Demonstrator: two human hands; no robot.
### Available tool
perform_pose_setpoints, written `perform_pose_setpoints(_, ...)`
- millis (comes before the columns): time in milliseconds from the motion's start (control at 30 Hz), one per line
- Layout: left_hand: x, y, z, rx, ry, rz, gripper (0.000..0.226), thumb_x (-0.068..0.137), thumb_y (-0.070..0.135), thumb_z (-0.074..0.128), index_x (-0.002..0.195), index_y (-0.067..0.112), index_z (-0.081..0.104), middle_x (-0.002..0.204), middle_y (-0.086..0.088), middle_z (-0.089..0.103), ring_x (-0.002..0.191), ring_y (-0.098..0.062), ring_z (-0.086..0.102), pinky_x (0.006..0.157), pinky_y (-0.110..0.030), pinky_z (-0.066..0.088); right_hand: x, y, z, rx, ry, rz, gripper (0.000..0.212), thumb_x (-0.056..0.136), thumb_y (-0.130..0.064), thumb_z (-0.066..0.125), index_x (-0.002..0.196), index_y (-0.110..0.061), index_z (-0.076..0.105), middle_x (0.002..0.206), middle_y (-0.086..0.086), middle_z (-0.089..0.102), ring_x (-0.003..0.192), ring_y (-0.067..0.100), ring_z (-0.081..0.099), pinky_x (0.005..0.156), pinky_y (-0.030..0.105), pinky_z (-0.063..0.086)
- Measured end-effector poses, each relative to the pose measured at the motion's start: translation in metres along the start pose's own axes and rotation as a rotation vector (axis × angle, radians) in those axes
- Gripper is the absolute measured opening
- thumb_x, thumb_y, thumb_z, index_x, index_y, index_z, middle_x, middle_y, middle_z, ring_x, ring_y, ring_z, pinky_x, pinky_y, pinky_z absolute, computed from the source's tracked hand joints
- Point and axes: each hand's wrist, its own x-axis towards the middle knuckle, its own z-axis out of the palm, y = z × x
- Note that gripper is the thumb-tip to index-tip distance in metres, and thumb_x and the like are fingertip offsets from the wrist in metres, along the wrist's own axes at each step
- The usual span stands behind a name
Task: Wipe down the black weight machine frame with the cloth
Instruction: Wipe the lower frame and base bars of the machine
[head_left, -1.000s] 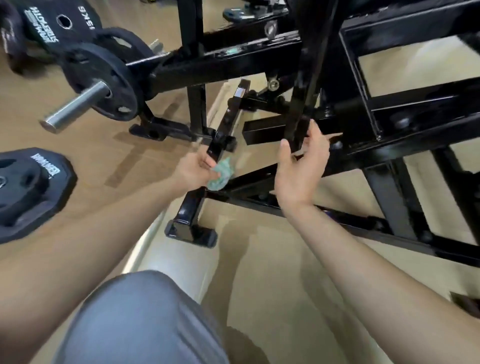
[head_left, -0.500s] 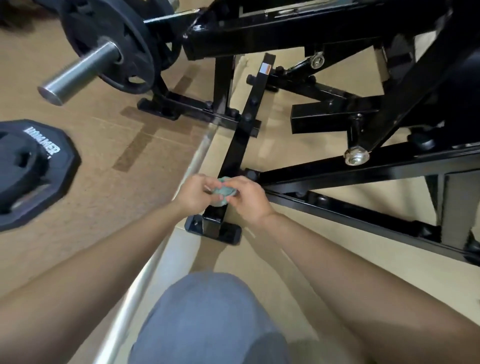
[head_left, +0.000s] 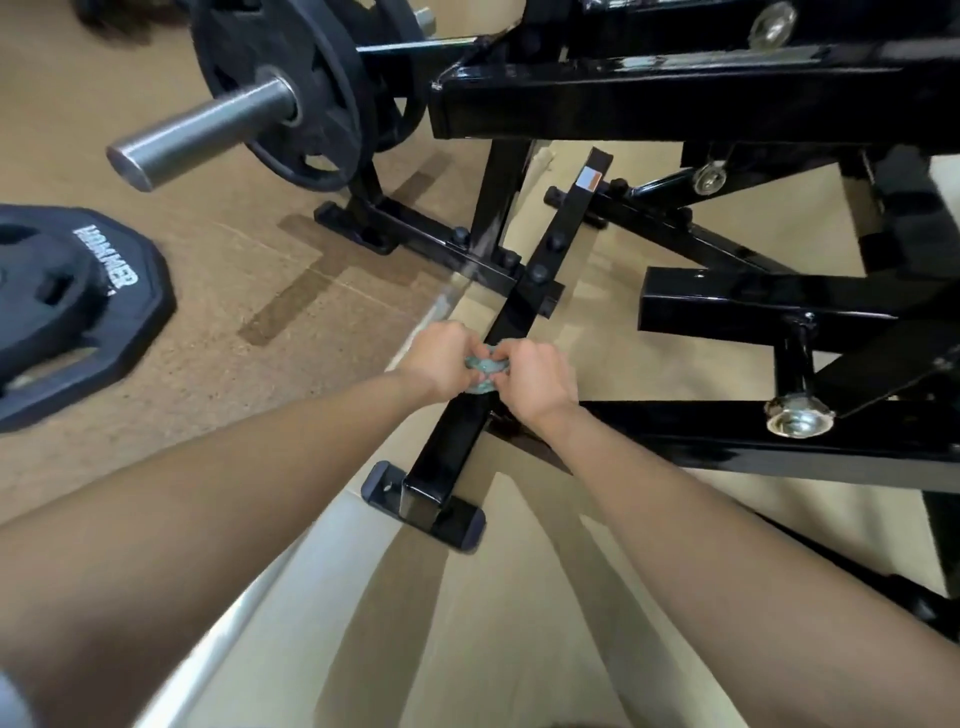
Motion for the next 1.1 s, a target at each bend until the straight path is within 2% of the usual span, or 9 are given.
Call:
perform_pose_setpoints(133,0.033,0.009,0.016,-0.126,0.098,-0.074,0.026,0.089,0.019,0.078,0.115,0.02,0.076,0.107,0.002,0.071,0.089,-0.009,0.058,0.081,-0.02,0.043,0.029,0.018,0.001,0.157,0.012,0.189,0.025,0.087,-0.012,0.066,0.108,-0.023,0.073,0.102,0.009,0.071,0.097,0.032,0.065,0.074,0.032,0.049)
perform_pose_setpoints(367,0.077,0.02,0.021,-0.171,0.108,-0.078,0.024,0.088,0.021,0.078,0.112,0.023,0.078,0.107,-0.001,0.074,0.096,-0.016,0.066,0.089,-0.028,0.051,0.066,0.039,0.003,0.28,0.058,0.292,0.031,0.092,-0.012,0.064,0.12,-0.021,0.072,0.116,0.008,0.071,0.108,0.028,0.064,0.087,0.027,0.047)
perform_pose_setpoints(567,0.107,0.025,0.027,-0.213,0.19,-0.107,0.024,0.091,0.018,0.073,0.112,0.027,0.078,0.114,-0.004,0.075,0.108,-0.024,0.068,0.097,-0.029,0.05,0.059,0.04,0.007,0.365,-0.109,0.217,0.074,0.093,-0.022,0.068,0.156,-0.019,0.03,0.147,0.009,0.049,0.131,0.031,0.051,0.106,0.036,0.044)
perform_pose_setpoints(700,0.11,0.024,0.025,-0.284,0.193,-0.133,0.026,0.089,0.02,0.076,0.116,0.022,0.077,0.12,-0.006,0.073,0.113,-0.023,0.067,0.101,-0.028,0.048,0.02,0.04,0.005,0.258,-0.267,0.133,0.061,0.09,-0.044,0.068,0.144,-0.023,0.049,0.13,0.006,0.064,0.12,0.029,0.06,0.099,0.04,0.051)
perform_pose_setpoints(767,0.106,0.02,0.022,-0.322,0.167,-0.146,0.03,0.087,0.021,0.079,0.117,0.019,0.076,0.12,-0.005,0.073,0.111,-0.019,0.066,0.098,-0.022,0.047,0.003,0.039,0.004,0.125,-0.326,0.064,0.037,0.087,-0.053,0.066,0.114,-0.028,0.065,0.102,0.001,0.071,0.098,0.026,0.065,0.086,0.043,0.056)
perform_pose_setpoints(833,0.098,0.011,0.021,-0.395,0.133,-0.168,0.034,0.085,0.02,0.082,0.118,0.014,0.076,0.113,-0.001,0.073,0.101,-0.012,0.065,0.087,-0.012,0.043,-0.005,0.037,0.0,0.025,-0.3,0.02,0.034,0.087,-0.059,0.065,0.095,-0.026,0.066,0.086,-0.002,0.067,0.086,0.025,0.065,0.079,0.041,0.057)
perform_pose_setpoints(900,0.086,-0.002,0.021,-0.482,0.099,-0.2,0.036,0.079,0.021,0.087,0.113,0.014,0.077,0.107,0.001,0.074,0.095,-0.009,0.067,0.091,-0.016,0.05,-0.008,0.035,-0.006,0.0,-0.305,-0.008,0.045,0.08,-0.066,0.069,0.099,-0.025,0.066,0.085,-0.004,0.065,0.086,0.024,0.064,0.077,0.039,0.057)
perform_pose_setpoints(967,0.075,-0.015,0.021,-0.534,0.059,-0.226,0.035,0.071,0.025,0.092,0.103,0.017,0.08,0.1,0.002,0.077,0.095,-0.011,0.071,0.099,-0.031,0.055,-0.011,0.035,-0.008,-0.039,-0.345,-0.058,0.059,0.073,-0.066,0.076,0.112,-0.023,0.064,0.09,-0.003,0.066,0.091,0.025,0.063,0.078,0.039,0.056)
perform_pose_setpoints(1100,0.055,-0.029,0.011,-0.497,0.041,-0.284,0.026,0.067,0.026,0.094,0.087,0.017,0.08,0.094,0.004,0.077,0.096,-0.012,0.07,0.096,-0.036,0.056,-0.013,0.032,-0.004,-0.047,-0.296,-0.089,0.059,0.08,-0.048,0.079,0.131,-0.022,0.06,0.103,0.001,0.069,0.1,0.027,0.064,0.079,0.036,0.055)
